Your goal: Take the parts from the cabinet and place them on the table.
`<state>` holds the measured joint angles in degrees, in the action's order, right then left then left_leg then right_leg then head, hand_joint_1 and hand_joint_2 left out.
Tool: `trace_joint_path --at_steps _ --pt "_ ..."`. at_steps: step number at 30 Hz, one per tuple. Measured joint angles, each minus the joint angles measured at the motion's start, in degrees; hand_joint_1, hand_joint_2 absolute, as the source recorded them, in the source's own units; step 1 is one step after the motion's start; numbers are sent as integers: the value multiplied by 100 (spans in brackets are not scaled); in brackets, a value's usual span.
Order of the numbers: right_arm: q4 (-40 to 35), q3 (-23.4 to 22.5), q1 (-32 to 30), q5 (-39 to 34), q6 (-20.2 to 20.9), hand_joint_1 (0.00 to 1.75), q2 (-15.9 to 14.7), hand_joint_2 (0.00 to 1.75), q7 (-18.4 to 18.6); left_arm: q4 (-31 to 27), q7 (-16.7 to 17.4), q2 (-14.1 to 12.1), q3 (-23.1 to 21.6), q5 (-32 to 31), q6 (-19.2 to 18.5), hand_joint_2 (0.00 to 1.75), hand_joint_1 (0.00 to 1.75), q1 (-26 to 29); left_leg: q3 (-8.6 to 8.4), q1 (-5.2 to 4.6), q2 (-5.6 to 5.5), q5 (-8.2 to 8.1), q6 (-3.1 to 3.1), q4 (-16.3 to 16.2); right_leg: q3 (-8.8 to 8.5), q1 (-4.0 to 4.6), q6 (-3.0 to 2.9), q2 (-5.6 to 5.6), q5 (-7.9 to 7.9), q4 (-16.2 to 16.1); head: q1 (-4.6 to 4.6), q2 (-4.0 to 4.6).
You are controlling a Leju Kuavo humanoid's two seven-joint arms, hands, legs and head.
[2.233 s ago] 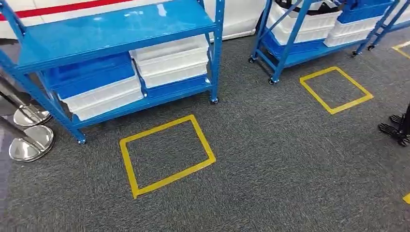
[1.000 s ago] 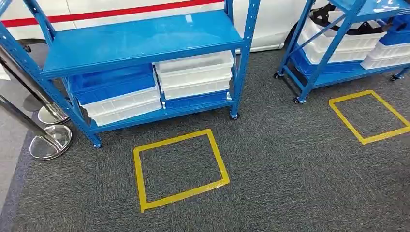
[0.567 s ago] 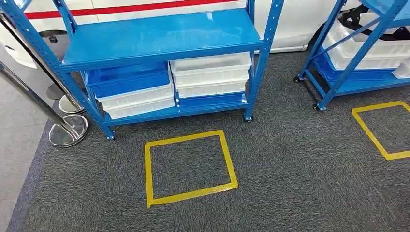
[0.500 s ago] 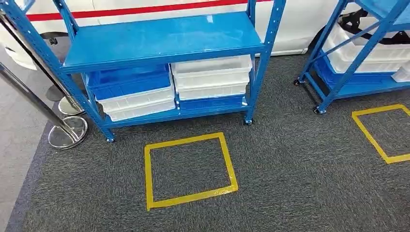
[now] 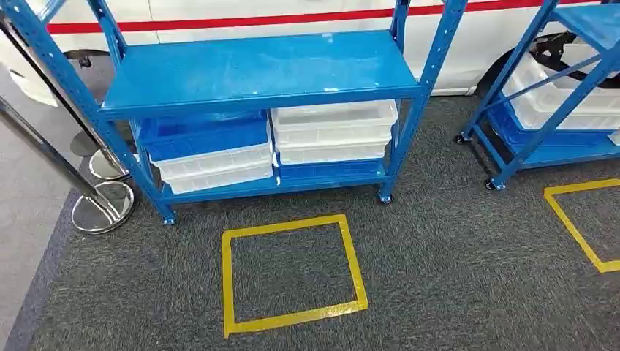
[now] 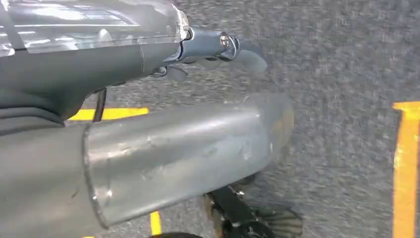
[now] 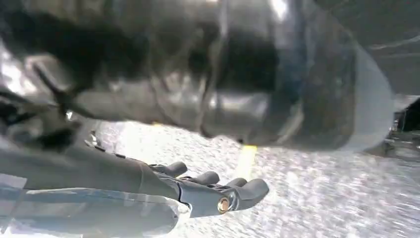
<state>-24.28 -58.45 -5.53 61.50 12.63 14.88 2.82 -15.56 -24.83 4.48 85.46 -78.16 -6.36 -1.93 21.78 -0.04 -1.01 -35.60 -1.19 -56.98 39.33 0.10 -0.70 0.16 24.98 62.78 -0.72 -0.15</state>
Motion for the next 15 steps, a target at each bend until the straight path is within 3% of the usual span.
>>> trace_joint_path --at_steps 1,2,3,4,5,6,7,8,9,10,11,12,13,14,15 --pt "-2 -2 32 9 13 0 7 0 -2 0 0 -2 0 0 0 0 0 -14 -33 6 9 -52 43 41 -40 10 -21 -11 -10 17 4 2" --pt "-7 -2 40 13 29 0 15 0 0 0 0 -4 -2 -2 2 0 0 -19 -139 6 15 -7 81 27 -81 13 -56 12 30 -39 2 2" --pt "-13 -4 40 18 37 0 22 0 0 0 -2 -7 -2 -2 2 0 0 -35 -105 9 12 115 114 -61 -168 8 -100 3 79 -98 2 2" --pt "-15 -7 56 20 42 0 35 0 -2 0 0 -9 -2 -2 4 0 0 -47 8 18 12 212 128 -292 -313 -57 -125 7 93 -183 4 0" --pt "-29 -11 46 20 37 0 35 0 -2 2 -4 9 -2 -7 -2 0 0 -50 192 20 31 346 151 -702 -438 -48 -164 -5 140 -268 2 2" --pt "-33 -13 46 22 37 0 35 0 -2 2 -5 15 -2 -2 0 0 0 -69 482 32 51 347 183 -1135 -563 -46 -182 -16 179 -341 6 0" --pt "-35 -17 48 22 37 0 35 0 0 2 -2 13 -2 -2 4 0 0 -63 773 50 57 193 221 -1473 -679 -48 -185 -15 232 -397 4 0" --pt "-37 -17 51 24 39 0 42 0 0 2 -2 4 -2 -2 7 0 0 -47 1015 60 58 -100 253 -1665 -802 -48 -184 -7 300 -443 4 0" --pt "-42 -17 50 26 42 0 46 0 0 2 0 7 -2 -2 7 0 0 -39 1203 69 59 -404 264 -1712 -925 -55 -177 3 373 -472 4 2" --pt "-44 -20 46 31 44 0 48 0 0 2 0 7 -2 -2 7 0 0 -32 1334 72 61 -578 260 -1649 -1037 -63 -164 12 450 -482 4 0" --pt "-48 -22 46 44 46 0 48 0 0 2 0 7 -2 -2 7 0 0 -29 1412 74 64 -580 252 -1472 -1152 -73 -147 15 535 -482 4 0" --pt "-48 -22 45 50 50 0 50 0 0 2 0 7 -2 -4 7 0 0 -21 1434 76 68 -369 253 -1158 -1274 -78 -131 15 632 -483 4 0" --pt "-50 -24 40 64 61 0 52 0 0 2 2 7 -2 -4 7 0 0 -7 1431 77 79 125 244 -752 -1403 -80 -112 13 736 -487 4 0" --pt "-53 -26 8 66 63 0 55 0 0 2 2 7 -2 -4 7 0 0 14 1468 76 111 842 219 -405 -1438 -79 -88 8 819 -495 2 0" --pt "-57 -39 35 72 63 0 57 0 0 2 2 7 -2 -4 7 0 0 39 1526 33 137 1176 171 -316 -1521 -58 -45 30 903 -428 2 0"
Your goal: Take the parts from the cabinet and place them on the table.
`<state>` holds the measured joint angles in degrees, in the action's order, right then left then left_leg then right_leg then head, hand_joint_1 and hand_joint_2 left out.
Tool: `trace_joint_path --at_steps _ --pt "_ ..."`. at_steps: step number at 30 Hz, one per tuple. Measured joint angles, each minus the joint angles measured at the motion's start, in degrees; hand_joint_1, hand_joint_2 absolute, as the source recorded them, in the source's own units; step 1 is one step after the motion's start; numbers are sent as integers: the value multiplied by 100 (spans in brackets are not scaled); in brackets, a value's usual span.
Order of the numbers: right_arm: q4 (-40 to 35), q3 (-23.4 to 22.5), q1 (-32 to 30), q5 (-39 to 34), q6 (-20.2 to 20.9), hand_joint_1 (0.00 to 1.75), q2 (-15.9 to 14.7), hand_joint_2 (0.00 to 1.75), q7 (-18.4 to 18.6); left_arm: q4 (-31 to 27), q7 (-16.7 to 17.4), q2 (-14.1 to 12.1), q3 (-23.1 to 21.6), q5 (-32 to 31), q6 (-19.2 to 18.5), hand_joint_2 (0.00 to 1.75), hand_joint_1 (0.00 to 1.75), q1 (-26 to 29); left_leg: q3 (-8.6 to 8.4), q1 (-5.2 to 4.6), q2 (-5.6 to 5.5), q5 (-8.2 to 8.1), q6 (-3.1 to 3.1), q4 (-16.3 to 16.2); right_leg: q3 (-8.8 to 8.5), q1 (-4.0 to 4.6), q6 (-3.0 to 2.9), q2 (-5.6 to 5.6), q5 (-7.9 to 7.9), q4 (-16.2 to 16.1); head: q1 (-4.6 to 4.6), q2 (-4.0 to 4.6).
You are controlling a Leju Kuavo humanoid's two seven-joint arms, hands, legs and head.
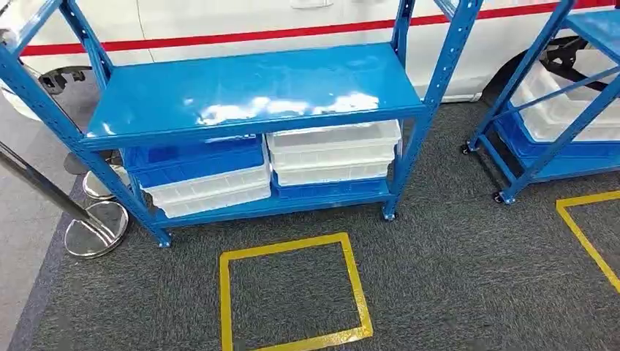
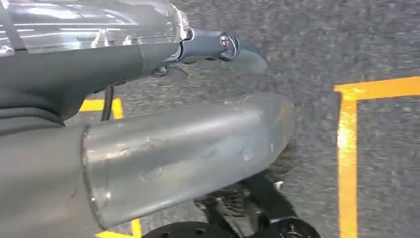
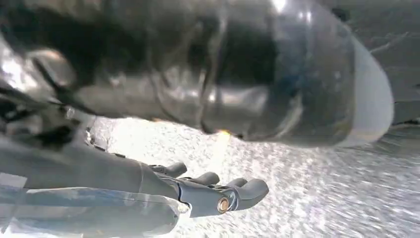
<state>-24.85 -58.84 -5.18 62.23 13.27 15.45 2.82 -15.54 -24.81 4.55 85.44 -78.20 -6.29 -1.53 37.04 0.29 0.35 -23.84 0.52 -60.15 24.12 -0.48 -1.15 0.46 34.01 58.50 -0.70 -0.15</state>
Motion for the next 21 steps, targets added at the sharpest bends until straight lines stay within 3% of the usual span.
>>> trace_joint_path --at_steps 1,2,4,5,6,8,9,10,11,12,13,14,15,16,17,19,21 --pt "-9 -4 11 2 2 0 19 0 0 0 15 0 0 -2 2 0 0 3 -72 -24 -5 -113 -62 -28 -3 2 56 19 46 -37 0 2" --pt "-26 -4 17 9 4 0 22 0 9 0 15 4 0 0 4 0 0 -2 -87 -22 -14 -105 -121 -5 -101 -16 95 9 60 -73 2 0" --pt "-50 -7 37 13 7 0 28 0 15 0 15 4 0 0 11 0 0 -41 -224 -8 -53 -135 -209 96 -24 -20 192 7 -86 124 5 0" --pt "-63 -13 39 24 13 0 28 0 18 0 18 4 0 0 11 0 0 -41 -313 -2 -49 -159 -250 164 145 -27 213 -5 -194 482 0 0" --pt "-79 -20 46 35 13 0 28 0 20 0 20 4 0 0 13 0 0 -48 -381 -5 -44 -194 -301 211 413 -28 227 -13 -168 898 0 0" --pt "-90 -35 49 70 15 0 31 0 37 0 39 4 0 -2 15 0 0 -47 -516 -12 -41 -293 -340 244 945 -24 224 -13 279 1571 0 0" --pt "-96 -46 44 83 22 0 31 0 50 0 46 4 0 -2 17 0 0 -45 -584 -17 -50 -352 -348 244 1139 -24 233 -13 524 1741 0 2" --pt "-107 -72 41 92 42 0 31 0 63 0 50 4 0 0 17 0 0 -45 -671 -21 -76 -420 -345 244 1279 -23 230 -13 656 1749 0 0" --pt "-114 -81 33 92 48 0 31 0 63 0 50 4 0 0 17 0 0 -36 -759 -25 -90 -484 -340 244 1322 -22 237 -14 629 1611 0 0" --pt "-122 -92 24 94 61 0 31 0 63 0 52 4 0 0 17 0 0 -30 -861 -31 -103 -560 -328 245 1297 -18 223 -14 429 1315 0 0" --pt "-129 -98 16 94 74 0 31 0 63 0 52 9 0 -2 17 0 0 -28 -964 -36 -106 -631 -312 245 1237 2 159 -14 38 912 0 2" --pt "-133 -111 1 96 83 0 31 0 61 0 52 13 0 0 17 0 0 -24 -1017 -43 -101 -701 -302 254 1190 36 80 -21 -482 495 0 2" --pt "-135 -124 -7 107 83 0 28 0 57 0 52 28 0 -2 13 0 0 -34 -1103 -77 -103 -768 -273 203 1244 84 42 -9 -803 259 0 0" --pt "-140 -131 0 116 83 0 28 0 55 0 59 28 0 0 11 0 0 -41 -1081 -77 -130 -840 -231 228 1225 81 37 37 -711 277 0 0" --pt "-149 -131 5 116 83 0 35 0 52 0 63 28 0 -2 11 0 0 -53 -1134 -78 -131 -900 -194 268 1182 84 15 35 -761 269 0 2" --pt "-164 -135 6 136 87 0 50 0 57 0 66 26 0 0 11 0 0 -60 -1220 -93 -135 -845 -154 165 1079 38 -31 44 -753 198 0 0" --pt "-184 -140 0 157 83 0 79 0 57 0 68 28 0 -8 7 0 0 -62 -1019 -66 -92 -884 -92 -272 926 16 -98 19 -712 107 2 0"
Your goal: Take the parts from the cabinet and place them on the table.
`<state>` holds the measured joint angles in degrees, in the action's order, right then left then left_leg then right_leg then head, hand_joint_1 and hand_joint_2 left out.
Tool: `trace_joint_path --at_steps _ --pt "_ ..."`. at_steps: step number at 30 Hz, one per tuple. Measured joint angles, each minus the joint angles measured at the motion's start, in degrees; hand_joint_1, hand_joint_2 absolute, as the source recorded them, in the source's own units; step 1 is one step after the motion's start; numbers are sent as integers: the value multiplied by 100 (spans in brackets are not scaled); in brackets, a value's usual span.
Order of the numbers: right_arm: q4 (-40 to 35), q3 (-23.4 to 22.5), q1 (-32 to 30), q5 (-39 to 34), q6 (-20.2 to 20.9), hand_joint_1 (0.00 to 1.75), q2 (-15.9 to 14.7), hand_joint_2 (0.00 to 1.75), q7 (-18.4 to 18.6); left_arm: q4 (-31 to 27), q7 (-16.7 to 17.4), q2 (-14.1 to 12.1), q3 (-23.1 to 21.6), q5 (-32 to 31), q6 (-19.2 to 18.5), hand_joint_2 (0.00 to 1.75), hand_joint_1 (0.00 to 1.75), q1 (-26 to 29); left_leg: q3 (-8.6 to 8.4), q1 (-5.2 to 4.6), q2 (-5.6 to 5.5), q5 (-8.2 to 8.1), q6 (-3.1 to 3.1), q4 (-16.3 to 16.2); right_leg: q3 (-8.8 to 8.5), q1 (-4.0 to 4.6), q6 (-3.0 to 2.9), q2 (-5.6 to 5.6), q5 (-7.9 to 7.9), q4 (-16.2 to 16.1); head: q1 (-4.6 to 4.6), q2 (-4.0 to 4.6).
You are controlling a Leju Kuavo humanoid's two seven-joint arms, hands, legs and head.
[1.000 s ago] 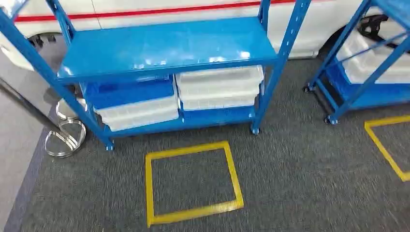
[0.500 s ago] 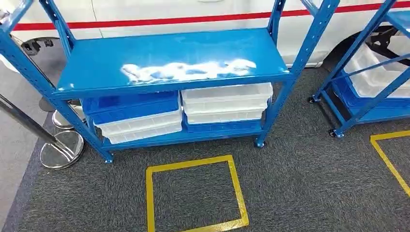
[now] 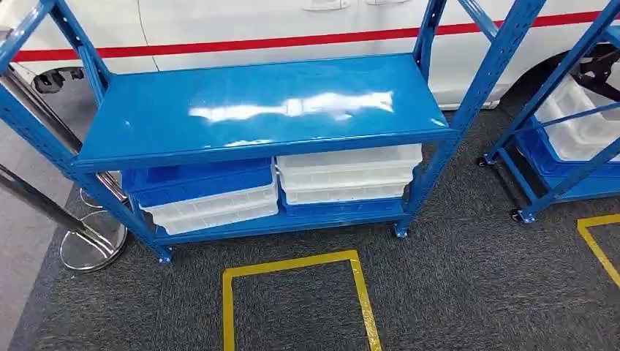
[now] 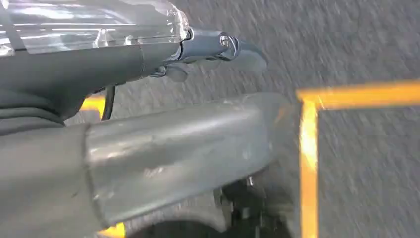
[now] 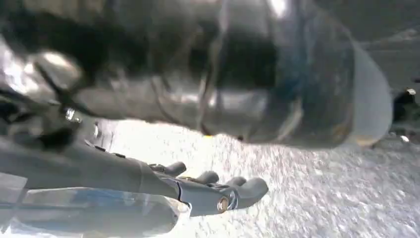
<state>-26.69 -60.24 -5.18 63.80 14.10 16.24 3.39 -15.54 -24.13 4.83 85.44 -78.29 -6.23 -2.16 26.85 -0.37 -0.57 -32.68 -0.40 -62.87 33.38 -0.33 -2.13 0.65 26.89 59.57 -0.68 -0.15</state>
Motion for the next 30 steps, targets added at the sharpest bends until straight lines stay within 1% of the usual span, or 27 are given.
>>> trace_joint_path --at_steps 1,3,4,5,6,7,8,9,10,11,13,14,15,16,17,18,19,20,21,23,24,25,26,27,28,29,30 --pt "-2 -4 4 9 0 0 0 0 0 0 0 2 0 6 4 0 0 -13 233 19 7 -123 37 -380 -42 -2 -17 -5 33 -15 0 2" --pt "-7 -13 13 15 0 0 7 0 0 -2 0 -2 0 9 4 0 0 -10 766 60 14 -570 107 -1114 -130 -3 -15 -5 132 -17 0 0" --pt "-7 -15 11 15 2 0 7 0 0 -2 0 -2 0 9 4 0 0 -3 922 75 14 -666 125 -1237 -192 -7 -11 -2 185 -17 0 0" --pt "-7 -22 10 17 7 0 7 0 0 -2 4 -2 0 11 4 0 0 6 983 89 16 -616 136 -1145 -270 -13 1 3 244 -17 0 0" --pt "-9 -28 10 17 18 0 9 0 0 -2 9 -2 0 9 2 0 0 11 950 98 19 -430 145 -872 -359 -19 18 6 305 -17 0 2" --pt "-11 -31 9 20 26 0 11 0 0 -2 9 -2 0 9 2 0 0 13 856 106 22 -107 140 -440 -454 -29 39 5 375 -18 0 0" --pt "-13 -35 6 24 26 0 13 0 0 -2 9 -2 0 9 2 0 0 24 744 110 29 346 133 61 -536 -35 64 1 447 -18 0 0" --pt "-13 -39 -14 26 26 0 15 0 0 -2 9 -2 0 9 2 0 0 37 735 106 49 664 95 226 -574 -32 90 2 493 -15 -4 0" --pt "-15 -50 7 28 26 0 15 0 0 0 13 -2 0 6 4 0 0 35 763 54 80 432 47 243 -582 -26 140 24 531 -5 2 0" --pt "-26 -50 22 28 26 0 20 0 0 -2 17 -2 0 9 4 0 0 32 720 44 70 517 -23 225 -586 -26 195 23 568 -27 -2 0" --pt "-41 -57 14 37 31 0 35 0 0 -2 17 -2 0 8 4 0 0 49 672 56 51 503 -107 286 -682 -13 269 15 524 27 0 2" --pt "-48 -59 26 46 33 0 35 175 0 -2 20 -2 0 6 4 0 0 42 548 80 31 507 -154 361 -650 -29 286 -2 534 147 -2 0" --pt "-48 -59 26 57 35 0 35 175 -9 -2 20 -2 0 6 4 0 0 38 482 78 43 510 -190 382 -555 -35 295 -15 554 381 -4 0" --pt "-48 -59 30 68 48 0 35 175 -9 -2 20 -2 0 6 7 0 0 31 451 77 47 488 -225 397 -336 -34 321 -22 692 740 -4 0" --pt "-48 -63 41 72 61 0 35 0 -9 -2 35 -2 0 4 15 0 0 21 438 70 53 473 -237 397 -69 -35 330 -25 911 1135 -2 2" --pt "-52 -79 43 48 70 0 35 0 11 -2 53 -2 0 4 22 0 0 17 419 58 83 441 -261 397 185 -37 338 -28 1116 1467 -2 0" --pt "-55 -129 42 -5 83 0 37 0 22 -2 77 -2 0 0 24 0 0 16 387 46 91 406 -270 397 379 -36 349 -28 1220 1666 -4 0" --pt "-55 -166 42 -24 85 0 37 0 37 -2 90 -2 0 -5 24 0 0 23 343 38 103 366 -268 397 465 -34 337 -29 1151 1643 -2 0" --pt "-63 -201 37 -28 85 0 37 0 46 -2 98 -2 2 -11 24 0 0 32 280 28 126 317 -262 397 441 -25 312 -37 907 1407 -4 0" --pt "-89 -238 34 -7 85 0 42 0 48 -2 103 2 0 -29 24 0 0 45 127 0 178 217 -243 400 168 32 201 -107 143 489 -4 0" --pt "-96 -243 24 9 85 0 44 0 48 -2 101 7 0 -29 24 0 0 66 115 14 188 176 -225 416 81 79 135 -138 -13 209 -4 2" --pt "-111 -258 28 61 79 0 42 0 44 0 103 31 0 -29 24 0 0 36 78 -19 208 149 -184 398 154 127 125 -144 374 261 0 2" --pt "-131 -258 35 93 63 0 52 175 33 0 107 28 0 -29 26 0 0 8 131 -15 238 123 -143 406 129 132 82 -104 308 193 -20 0" --pt "-140 -258 17 118 61 0 66 0 26 0 116 28 0 -31 33 0 0 -1 34 -27 248 135 -120 366 118 123 55 -106 85 125 -24 0" --pt "-142 -265 3 160 39 0 66 0 20 0 116 31 0 -31 37 0 0 -1 26 -31 235 178 -82 320 74 93 31 -92 80 104 -20 2" --pt "-142 -269 0 164 26 0 92 0 11 -2 116 26 2 -33 42 0 0 -2 7 -52 234 146 -58 292 -10 49 20 -87 63 59 -24 0" --pt "-148 -284 2 157 28 0 96 0 13 -2 116 35 0 -37 48 0 0 2 26 -24 184 28 -23 196 -60 33 9 -80 56 7 -22 0"
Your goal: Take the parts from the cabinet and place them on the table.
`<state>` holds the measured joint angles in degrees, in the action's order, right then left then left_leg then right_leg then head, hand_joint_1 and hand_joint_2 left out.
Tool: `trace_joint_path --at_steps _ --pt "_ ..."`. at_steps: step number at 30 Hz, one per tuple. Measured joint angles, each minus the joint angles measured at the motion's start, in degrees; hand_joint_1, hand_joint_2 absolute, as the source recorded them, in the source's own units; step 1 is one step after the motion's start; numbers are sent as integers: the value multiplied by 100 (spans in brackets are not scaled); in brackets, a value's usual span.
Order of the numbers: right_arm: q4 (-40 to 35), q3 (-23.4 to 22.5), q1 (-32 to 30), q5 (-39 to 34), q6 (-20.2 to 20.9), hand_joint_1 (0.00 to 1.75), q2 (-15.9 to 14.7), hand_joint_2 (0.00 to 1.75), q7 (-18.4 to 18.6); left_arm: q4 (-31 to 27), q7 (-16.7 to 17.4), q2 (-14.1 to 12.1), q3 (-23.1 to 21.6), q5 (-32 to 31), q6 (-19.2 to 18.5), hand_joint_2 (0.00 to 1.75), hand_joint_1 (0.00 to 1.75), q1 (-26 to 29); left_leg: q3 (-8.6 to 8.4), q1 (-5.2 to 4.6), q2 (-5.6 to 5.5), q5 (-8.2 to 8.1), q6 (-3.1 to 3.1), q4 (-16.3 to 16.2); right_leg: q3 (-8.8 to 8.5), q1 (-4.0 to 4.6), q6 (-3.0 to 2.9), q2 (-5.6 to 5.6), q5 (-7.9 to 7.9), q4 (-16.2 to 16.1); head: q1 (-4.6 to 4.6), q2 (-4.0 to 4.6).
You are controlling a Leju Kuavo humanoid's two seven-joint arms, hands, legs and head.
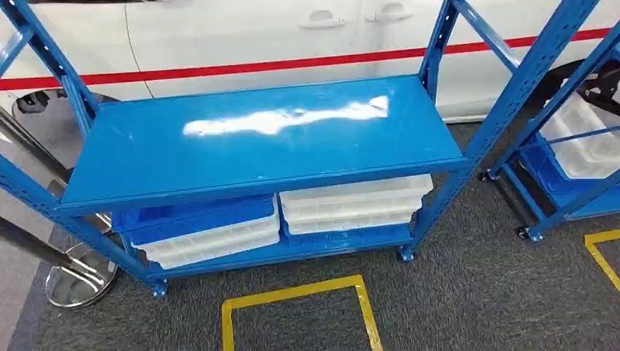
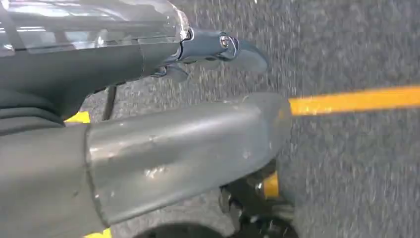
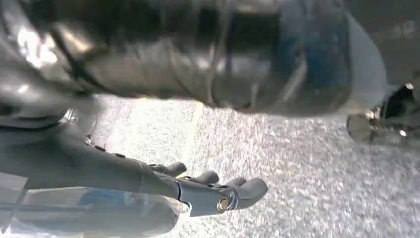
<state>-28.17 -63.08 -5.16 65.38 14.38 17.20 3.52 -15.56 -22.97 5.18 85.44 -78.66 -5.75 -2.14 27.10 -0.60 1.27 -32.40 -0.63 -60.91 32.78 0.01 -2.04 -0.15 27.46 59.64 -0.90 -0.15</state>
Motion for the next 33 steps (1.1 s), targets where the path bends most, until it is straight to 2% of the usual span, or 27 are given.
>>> trace_joint_path --at_steps 1,3,4,5,6,7,8,9,10,11,12,14,15,16,17,18,19,20,21,22,24,25,26,27,28,32,33 --pt "-9 -22 25 -26 4 0 2 0 4 0 -2 7 0 -9 -7 0 0 -13 129 20 -49 -220 53 -236 -6 -10 -24 20 -10 -18 0 0" --pt "-13 -53 56 -46 29 0 9 0 7 0 -2 4 0 -9 -2 0 0 -13 524 70 -77 -646 108 -962 16 -19 -29 77 -11 -14 2 0" --pt "-15 -68 62 -46 42 0 11 0 7 0 -2 2 0 -9 2 0 0 -7 710 92 -77 -760 136 -1283 19 -22 -30 114 -9 -12 0 0" --pt "-18 -87 63 -46 53 0 20 0 7 0 -2 2 0 -9 7 0 0 7 800 116 -77 -718 157 -1385 13 -32 -26 130 -6 -11 2 0" --pt "-22 -96 62 -42 53 0 22 0 7 0 -2 2 0 -9 9 0 0 17 774 137 -77 -545 182 -1233 2 -39 -20 160 -1 -11 0 0" --pt "-22 -103 63 4 15 0 24 0 9 0 -2 0 0 -9 9 0 0 18 658 157 -77 -275 198 -883 -16 -56 -3 179 10 -6 2 0" --pt "-24 -103 60 52 -52 0 37 0 9 0 -2 0 0 -11 9 0 0 18 450 183 -80 90 234 -336 -41 -72 25 202 27 5 0 2" --pt "-22 -105 56 85 -88 0 39 0 18 0 -2 0 0 -11 13 0 0 18 281 207 -103 337 255 149 -53 -76 56 208 47 13 0 0" --pt "-22 -120 63 114 -131 0 37 0 20 0 0 4 0 -13 15 0 0 12 319 165 -135 109 215 159 -69 -75 98 216 39 37 0 0" --pt "-22 -129 75 116 -149 0 37 0 22 0 0 2 0 -13 17 0 0 13 329 145 -132 -6 120 153 -32 -62 142 232 38 36 0 0" --pt "-22 -133 82 120 -149 0 37 0 22 -2 7 2 0 -13 26 0 0 25 335 135 -135 270 63 166 -27 -53 177 234 51 37 0 2" --pt "-22 -160 84 144 -149 0 37 0 24 -2 11 2 2 -13 33 0 0 40 316 158 -133 314 -30 191 -63 -36 247 236 56 25 0 0" --pt "-22 -171 95 149 -149 0 37 0 24 -2 11 4 2 -15 33 0 0 25 298 173 -104 354 -84 215 -56 -68 269 187 120 100 0 0" --pt "-22 -177 100 159 -146 0 37 0 24 -2 13 7 2 -15 33 0 0 16 310 169 -103 363 -113 215 30 -69 284 104 279 283 -2 0" --pt "-22 -179 111 162 -142 0 37 175 24 -2 13 4 2 -15 33 0 0 22 325 165 -96 370 -138 215 198 -70 298 81 506 631 0 0" --pt "-22 -182 118 168 -142 0 37 175 24 -4 17 4 0 -15 33 0 0 30 339 155 -73 371 -143 215 415 -72 312 79 735 1086 0 0" --pt "-22 -186 120 177 -146 0 37 175 24 -4 17 4 2 -15 33 0 0 42 353 144 -52 372 -150 212 624 -74 321 76 896 1514 0 0" --pt "-22 -192 118 181 -149 0 37 175 24 -4 20 4 2 -15 33 0 0 46 362 135 -40 372 -150 212 722 -74 322 71 910 1713 0 0" --pt "-22 -203 119 192 -151 0 37 175 28 -4 22 4 2 -15 33 0 0 50 360 129 -34 371 -150 212 715 -73 316 68 833 1688 0 0" --pt "-22 -225 118 197 -166 0 37 175 33 -4 22 4 2 -15 31 0 0 49 354 120 -33 367 -155 211 566 -72 296 61 598 1389 0 0" --pt "-22 -247 120 210 -177 0 35 175 52 -4 26 6 2 -15 22 0 0 45 320 128 -36 349 -154 205 74 -84 265 41 113 413 0 0" --pt "-20 -258 124 232 -210 0 35 175 79 -7 28 9 2 -17 17 0 0 46 319 93 -34 334 -136 190 -71 -101 360 32 114 88 0 0" --pt "-2 -258 133 264 -241 0 46 175 127 -33 33 -22 2 -17 17 0 0 46 364 29 -39 297 -134 134 -76 -106 401 41 123 27 -2 0" --pt "0 -258 155 295 -277 0 44 175 127 -35 35 -22 2 -24 18 0 0 47 372 22 -42 307 -163 160 -60 -104 269 58 135 51 9 2" --pt "11 -269 161 293 -337 0 46 175 120 -37 37 -22 2 -24 20 0 0 42 359 11 -48 302 -134 168 -62 -99 275 55 116 47 9 2" --pt "26 -337 179 273 -420 0 46 175 98 -48 42 -18 2 -15 17 0 0 45 343 31 -49 319 -105 197 -68 -60 232 52 129 48 7 0" --pt "26 -352 182 273 -420 0 46 0 98 -52 46 -15 2 -15 20 0 0 45 339 32 -50 320 -103 203 -69 -58 225 52 130 48 9 0"
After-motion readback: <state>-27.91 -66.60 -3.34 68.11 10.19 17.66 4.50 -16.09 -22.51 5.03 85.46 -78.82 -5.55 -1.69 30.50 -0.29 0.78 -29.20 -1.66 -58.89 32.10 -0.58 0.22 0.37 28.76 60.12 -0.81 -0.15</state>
